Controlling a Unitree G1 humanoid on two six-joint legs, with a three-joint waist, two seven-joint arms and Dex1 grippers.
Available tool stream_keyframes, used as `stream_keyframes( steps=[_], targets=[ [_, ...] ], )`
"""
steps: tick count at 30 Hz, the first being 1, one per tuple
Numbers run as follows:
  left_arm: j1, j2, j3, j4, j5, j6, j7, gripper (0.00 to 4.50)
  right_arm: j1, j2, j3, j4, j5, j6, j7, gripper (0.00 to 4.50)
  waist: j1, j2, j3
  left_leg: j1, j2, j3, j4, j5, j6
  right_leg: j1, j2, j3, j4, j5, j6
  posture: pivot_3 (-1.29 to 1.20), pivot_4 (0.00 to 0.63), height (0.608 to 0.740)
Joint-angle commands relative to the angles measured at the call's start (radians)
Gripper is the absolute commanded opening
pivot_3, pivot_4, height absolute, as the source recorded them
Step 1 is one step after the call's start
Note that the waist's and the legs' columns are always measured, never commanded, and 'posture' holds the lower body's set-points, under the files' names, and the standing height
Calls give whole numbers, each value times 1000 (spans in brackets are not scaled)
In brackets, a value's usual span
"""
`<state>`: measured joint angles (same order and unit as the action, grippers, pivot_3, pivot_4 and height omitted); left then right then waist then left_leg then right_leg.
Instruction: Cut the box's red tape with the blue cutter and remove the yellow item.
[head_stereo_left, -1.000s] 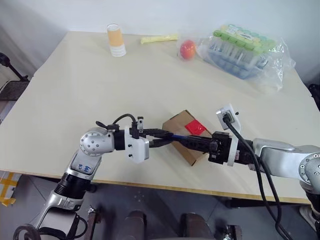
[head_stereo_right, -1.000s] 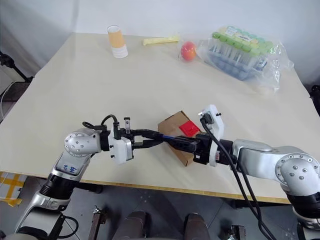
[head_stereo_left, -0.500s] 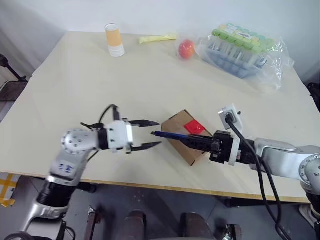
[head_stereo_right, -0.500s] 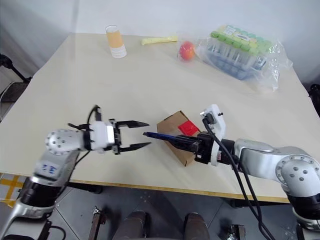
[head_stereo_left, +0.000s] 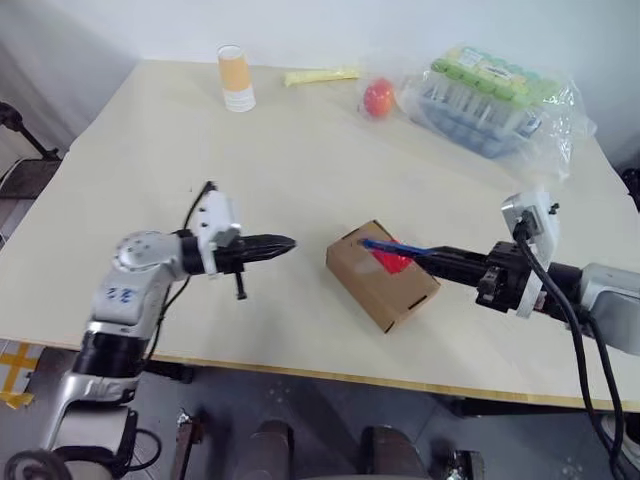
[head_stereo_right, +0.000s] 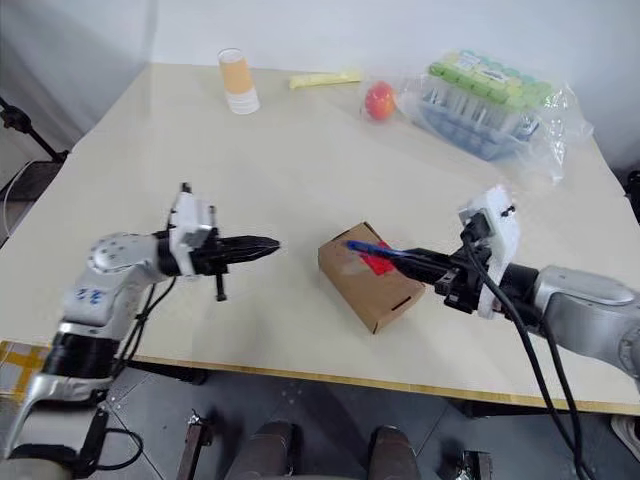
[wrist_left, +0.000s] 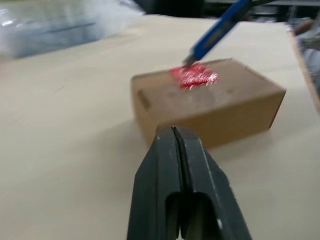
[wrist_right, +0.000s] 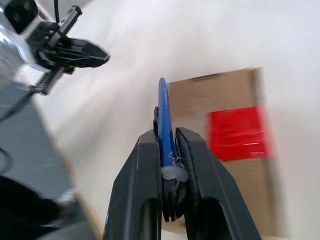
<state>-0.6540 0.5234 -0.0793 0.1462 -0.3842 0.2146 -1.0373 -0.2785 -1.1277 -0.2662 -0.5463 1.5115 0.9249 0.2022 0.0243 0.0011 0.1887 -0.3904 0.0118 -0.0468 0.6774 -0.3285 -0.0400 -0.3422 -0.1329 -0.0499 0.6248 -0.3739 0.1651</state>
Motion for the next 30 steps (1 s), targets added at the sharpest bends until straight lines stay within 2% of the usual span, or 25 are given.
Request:
stream_keyframes(
  steps=[1,4,9,15,30],
  targets=[
    [-92,-78,-35,65,43,22,57,0,-56,-44,-36,-15,-75,-1,59,156,-3,-1,0,0,0,0,0,0,0,0,0,0,0,0,0,0,150,740],
    [-163,-165,-83,128,84,88,108,0,-107,-70,3,-2,-153,19,78,156,-4,-2,1,0,0,1,-1,0,0,-1,0,0,0,0,0,0,150,740],
    [-211,-226,-142,165,148,157,134,0,-170,-41,71,16,-233,61,55,156,-4,-3,2,0,0,1,-3,0,0,-2,0,0,0,0,0,0,150,740],
    [-232,-248,-184,136,182,280,148,0,-209,6,140,12,-360,82,56,156,-1,-3,2,-1,0,1,-3,0,0,-3,0,0,0,0,0,0,150,740],
    [-213,-238,-199,100,210,316,130,0,-241,102,158,7,-514,126,102,156,-1,-3,2,-1,0,1,-3,0,0,-3,0,0,0,0,0,0,150,740]
  ],
)
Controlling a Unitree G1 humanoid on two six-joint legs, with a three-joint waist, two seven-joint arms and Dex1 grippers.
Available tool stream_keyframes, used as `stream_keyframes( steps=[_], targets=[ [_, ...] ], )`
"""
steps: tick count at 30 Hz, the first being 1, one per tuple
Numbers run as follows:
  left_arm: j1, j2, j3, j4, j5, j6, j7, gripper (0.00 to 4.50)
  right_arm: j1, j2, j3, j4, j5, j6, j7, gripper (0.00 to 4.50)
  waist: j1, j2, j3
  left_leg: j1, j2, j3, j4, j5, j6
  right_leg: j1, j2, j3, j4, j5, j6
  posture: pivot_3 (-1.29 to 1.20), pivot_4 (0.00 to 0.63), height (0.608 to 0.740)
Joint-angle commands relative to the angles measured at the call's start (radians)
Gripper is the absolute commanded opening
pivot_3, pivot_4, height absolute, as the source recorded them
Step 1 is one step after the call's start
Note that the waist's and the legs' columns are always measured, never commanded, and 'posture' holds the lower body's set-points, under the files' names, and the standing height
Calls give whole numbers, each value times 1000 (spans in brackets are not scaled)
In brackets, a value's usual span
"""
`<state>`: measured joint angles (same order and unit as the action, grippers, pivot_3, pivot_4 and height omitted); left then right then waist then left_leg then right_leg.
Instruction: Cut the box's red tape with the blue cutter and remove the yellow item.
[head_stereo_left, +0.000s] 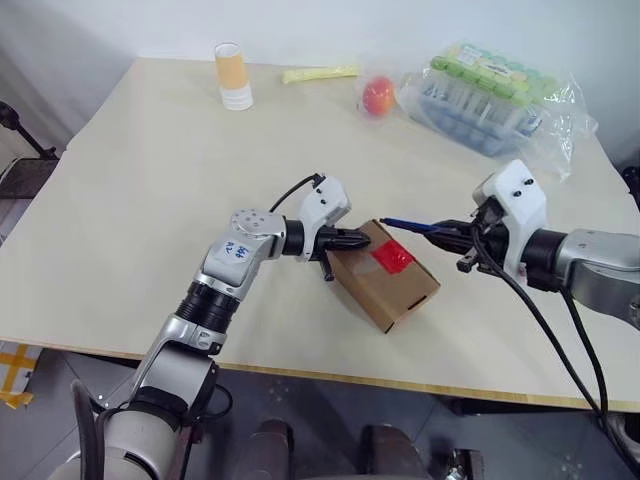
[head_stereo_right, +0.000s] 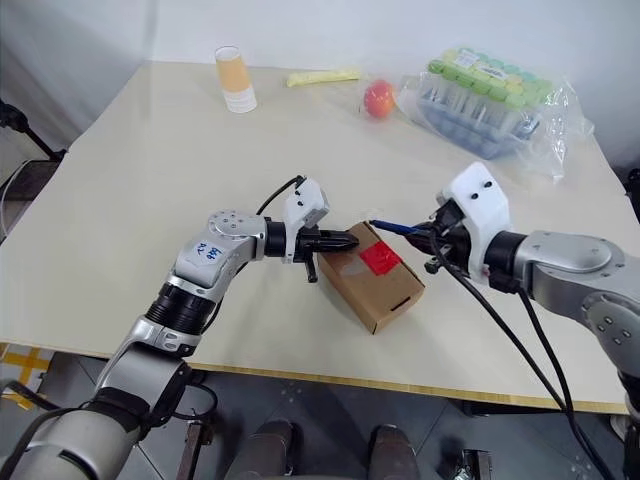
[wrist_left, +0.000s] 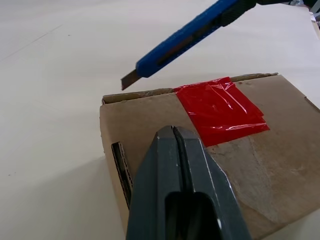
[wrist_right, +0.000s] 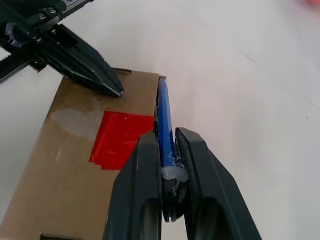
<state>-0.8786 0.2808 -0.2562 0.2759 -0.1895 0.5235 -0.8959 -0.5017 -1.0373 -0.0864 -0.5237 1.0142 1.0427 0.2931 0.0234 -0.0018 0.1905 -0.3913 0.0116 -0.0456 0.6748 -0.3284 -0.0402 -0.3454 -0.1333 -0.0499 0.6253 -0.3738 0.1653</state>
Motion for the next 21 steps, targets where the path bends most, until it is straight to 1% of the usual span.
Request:
stream_keyframes(
  steps=[1,6,11,14,17,19,21],
  targets=[
    [13,6,-26,-31,19,5,-14,0,-19,17,-22,-15,-20,15,13,156,0,0,0,0,0,0,0,0,0,0,0,0,0,0,0,0,150,740],
    [13,8,-26,-30,24,3,-16,0,-20,42,-24,-14,-35,39,28,156,0,0,0,0,0,0,0,0,0,0,0,0,0,0,0,0,150,740],
    [15,7,-26,-32,31,-4,-18,0,-16,45,-21,-20,-63,62,42,156,0,0,0,0,0,0,0,0,0,0,0,0,0,0,0,0,150,740],
    [15,8,-37,-31,43,2,-17,0,-20,28,-15,-19,-76,84,59,156,0,0,0,0,0,0,0,0,0,0,0,0,0,0,0,0,150,740],
    [-1,15,-71,7,97,1,4,0,-30,8,-4,-10,-89,109,95,156,1,0,0,0,0,0,0,0,0,0,0,0,0,0,0,0,150,740],
    [-13,19,-98,40,122,7,-4,0,-49,-29,25,-5,-117,111,146,156,2,0,0,0,0,0,1,0,0,1,0,0,0,0,0,0,150,740],
    [-26,19,-131,95,151,2,-18,0,-109,-76,65,17,-131,138,208,156,2,0,0,1,-1,0,2,0,0,2,0,0,0,0,0,0,150,740]
  ],
)
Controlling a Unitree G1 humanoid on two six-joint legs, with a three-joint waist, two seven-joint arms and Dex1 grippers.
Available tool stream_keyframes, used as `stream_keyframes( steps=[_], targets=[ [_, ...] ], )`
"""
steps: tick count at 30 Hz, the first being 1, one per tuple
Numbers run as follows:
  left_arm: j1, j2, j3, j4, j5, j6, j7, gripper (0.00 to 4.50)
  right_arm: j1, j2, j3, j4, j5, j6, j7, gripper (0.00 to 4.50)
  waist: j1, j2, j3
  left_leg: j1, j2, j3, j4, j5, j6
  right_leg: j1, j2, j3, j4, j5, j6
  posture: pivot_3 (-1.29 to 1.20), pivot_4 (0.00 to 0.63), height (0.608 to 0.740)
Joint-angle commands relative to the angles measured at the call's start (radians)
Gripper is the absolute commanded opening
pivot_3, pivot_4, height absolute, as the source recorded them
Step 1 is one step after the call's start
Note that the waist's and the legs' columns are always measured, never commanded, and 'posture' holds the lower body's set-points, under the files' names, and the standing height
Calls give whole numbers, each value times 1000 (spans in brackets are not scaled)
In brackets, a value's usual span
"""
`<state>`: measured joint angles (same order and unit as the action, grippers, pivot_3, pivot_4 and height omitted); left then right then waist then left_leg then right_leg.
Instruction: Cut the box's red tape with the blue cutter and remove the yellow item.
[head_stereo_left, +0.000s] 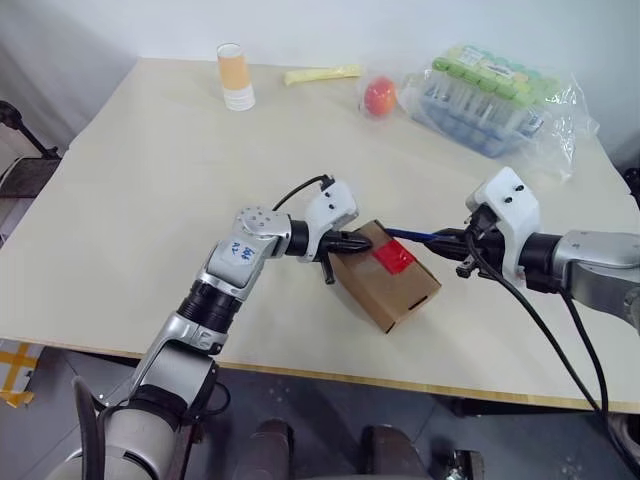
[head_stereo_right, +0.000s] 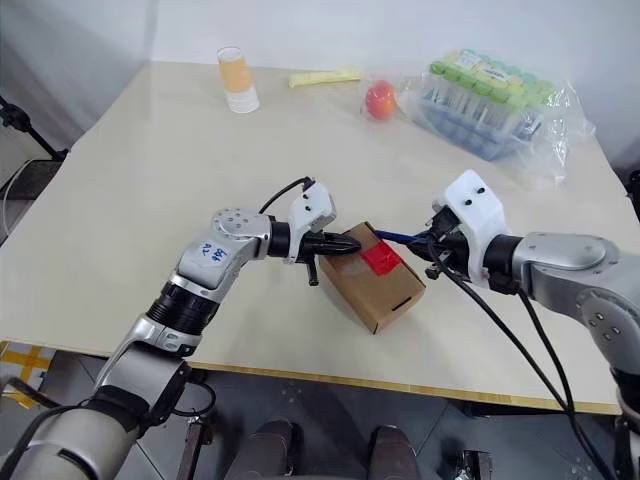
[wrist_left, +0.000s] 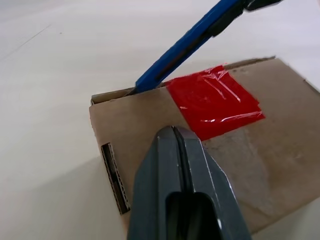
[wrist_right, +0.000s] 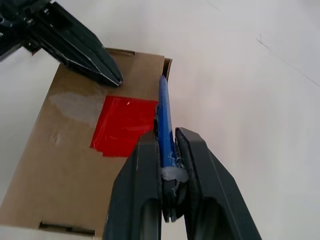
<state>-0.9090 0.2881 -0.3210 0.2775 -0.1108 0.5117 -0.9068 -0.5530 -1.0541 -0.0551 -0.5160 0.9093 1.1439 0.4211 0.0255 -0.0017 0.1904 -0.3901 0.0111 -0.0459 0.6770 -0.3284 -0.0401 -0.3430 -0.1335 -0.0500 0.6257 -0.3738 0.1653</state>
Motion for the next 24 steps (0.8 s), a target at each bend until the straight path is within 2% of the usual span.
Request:
stream_keyframes(
  steps=[1,6,13,18,24],
  targets=[
    [0,8,-75,121,83,1,-5,0,-89,-72,52,21,-30,53,104,156,0,0,0,0,0,0,0,0,0,0,0,0,0,0,0,0,150,740],
    [-13,-19,-88,201,103,-37,2,0,-216,-129,141,61,-49,145,216,156,1,0,-1,2,0,0,4,0,0,4,0,0,1,0,0,0,150,740],
    [11,-43,-100,224,114,-56,5,0,-339,-201,285,117,-165,154,385,156,11,-1,-2,2,-1,-1,5,0,0,5,-1,1,1,0,0,0,150,740],
    [28,-50,-95,213,111,-47,15,0,-375,-257,364,133,-243,144,502,156,23,-1,-3,2,-1,-1,5,0,0,5,-1,1,0,0,1,0,150,740],
    [46,-54,-93,197,105,-38,21,0,-384,-266,382,173,-296,154,577,156,26,-1,-5,2,-1,-1,4,0,0,5,-1,1,1,0,1,0,150,740]
  ],
)
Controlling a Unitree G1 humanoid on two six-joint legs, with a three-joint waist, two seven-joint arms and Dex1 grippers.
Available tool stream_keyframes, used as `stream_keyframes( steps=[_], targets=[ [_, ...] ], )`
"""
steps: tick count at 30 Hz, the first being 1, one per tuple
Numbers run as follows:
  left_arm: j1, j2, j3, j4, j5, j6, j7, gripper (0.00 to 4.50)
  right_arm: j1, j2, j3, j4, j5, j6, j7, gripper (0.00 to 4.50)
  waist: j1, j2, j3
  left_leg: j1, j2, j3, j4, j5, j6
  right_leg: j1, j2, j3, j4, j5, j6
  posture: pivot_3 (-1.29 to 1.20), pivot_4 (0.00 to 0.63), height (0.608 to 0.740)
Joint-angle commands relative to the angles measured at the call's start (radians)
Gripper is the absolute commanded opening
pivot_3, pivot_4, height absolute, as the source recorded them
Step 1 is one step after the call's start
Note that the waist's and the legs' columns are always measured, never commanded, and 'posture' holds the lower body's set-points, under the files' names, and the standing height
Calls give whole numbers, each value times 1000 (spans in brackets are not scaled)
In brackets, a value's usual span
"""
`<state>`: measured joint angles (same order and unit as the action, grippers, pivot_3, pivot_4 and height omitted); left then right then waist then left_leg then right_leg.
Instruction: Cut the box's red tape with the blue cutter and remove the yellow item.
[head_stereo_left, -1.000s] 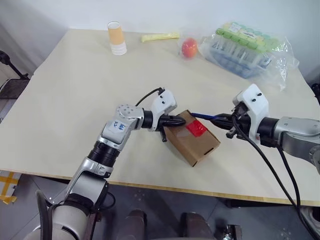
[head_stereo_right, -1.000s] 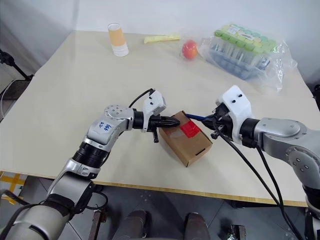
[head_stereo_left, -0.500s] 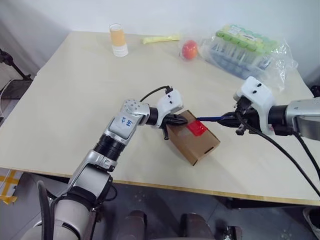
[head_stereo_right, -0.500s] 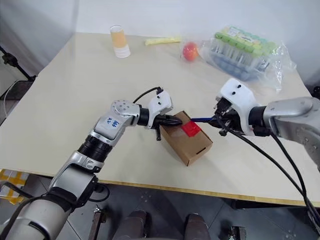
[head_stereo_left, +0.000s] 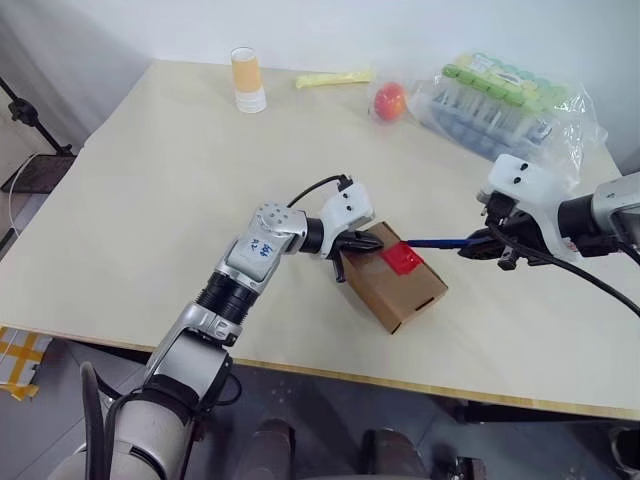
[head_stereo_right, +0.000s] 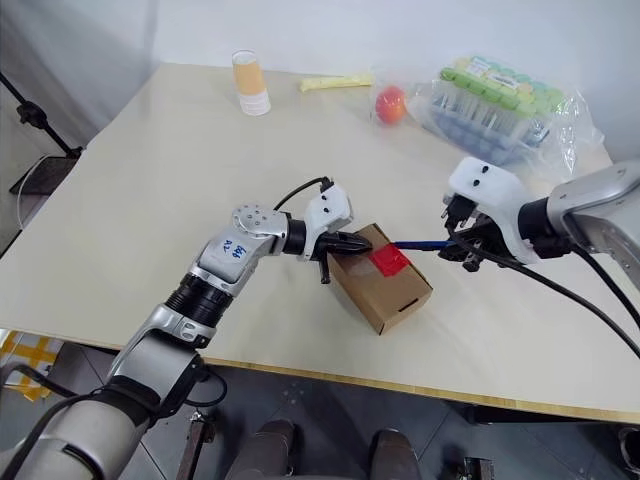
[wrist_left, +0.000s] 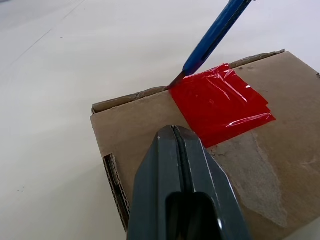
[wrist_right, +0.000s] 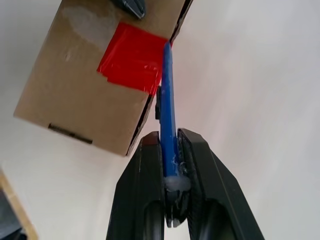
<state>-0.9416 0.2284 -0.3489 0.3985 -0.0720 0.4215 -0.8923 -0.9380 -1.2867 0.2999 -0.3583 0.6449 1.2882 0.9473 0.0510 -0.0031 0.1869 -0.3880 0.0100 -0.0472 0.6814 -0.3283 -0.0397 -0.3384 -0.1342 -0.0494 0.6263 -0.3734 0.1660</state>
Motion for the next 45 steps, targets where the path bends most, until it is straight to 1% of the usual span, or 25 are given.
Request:
stream_keyframes(
  steps=[1,7,10,13,19,25,32,39,45],
  targets=[
    [80,5,-64,73,64,55,7,0,5,-32,32,22,-44,6,59,156,0,0,-3,0,0,0,0,0,0,0,0,0,0,0,0,0,150,740],
    [83,1,-61,67,60,57,12,0,-10,1,43,51,-70,36,97,156,0,0,-5,0,0,0,0,0,0,0,0,0,0,0,0,0,150,740],
    [83,-1,-59,66,58,57,15,0,-23,39,52,78,-74,59,100,156,-1,0,-7,0,0,0,0,0,0,0,0,0,0,0,0,0,150,740],
    [84,-4,-54,65,55,57,18,0,-44,84,50,95,-64,106,99,156,-4,-1,-9,1,0,0,0,0,0,0,0,0,0,0,0,0,150,740],
    [87,-6,-52,61,56,59,21,0,-82,122,71,126,-69,182,95,156,-6,0,-11,1,0,0,0,0,0,0,0,0,0,0,0,0,150,740],
    [97,-8,-51,54,59,62,26,0,-105,95,99,96,-51,230,126,156,-4,-1,-12,1,0,0,0,0,0,0,0,0,0,0,0,0,150,740],
    [116,-4,-50,37,62,66,33,0,-77,56,98,60,-12,305,129,156,-1,-1,-12,1,0,0,-1,0,0,0,0,0,-1,0,0,0,150,740],
    [120,1,-48,32,63,69,37,0,-56,56,83,68,-10,318,110,156,-2,-1,-12,1,0,0,-1,0,0,0,0,0,-1,0,0,0,150,740],
    [113,-4,-45,42,62,67,44,0,-46,44,83,55,30,326,105,156,-1,-1,-12,1,0,0,-1,0,0,0,0,0,-1,0,0,0,150,740]
  ],
)
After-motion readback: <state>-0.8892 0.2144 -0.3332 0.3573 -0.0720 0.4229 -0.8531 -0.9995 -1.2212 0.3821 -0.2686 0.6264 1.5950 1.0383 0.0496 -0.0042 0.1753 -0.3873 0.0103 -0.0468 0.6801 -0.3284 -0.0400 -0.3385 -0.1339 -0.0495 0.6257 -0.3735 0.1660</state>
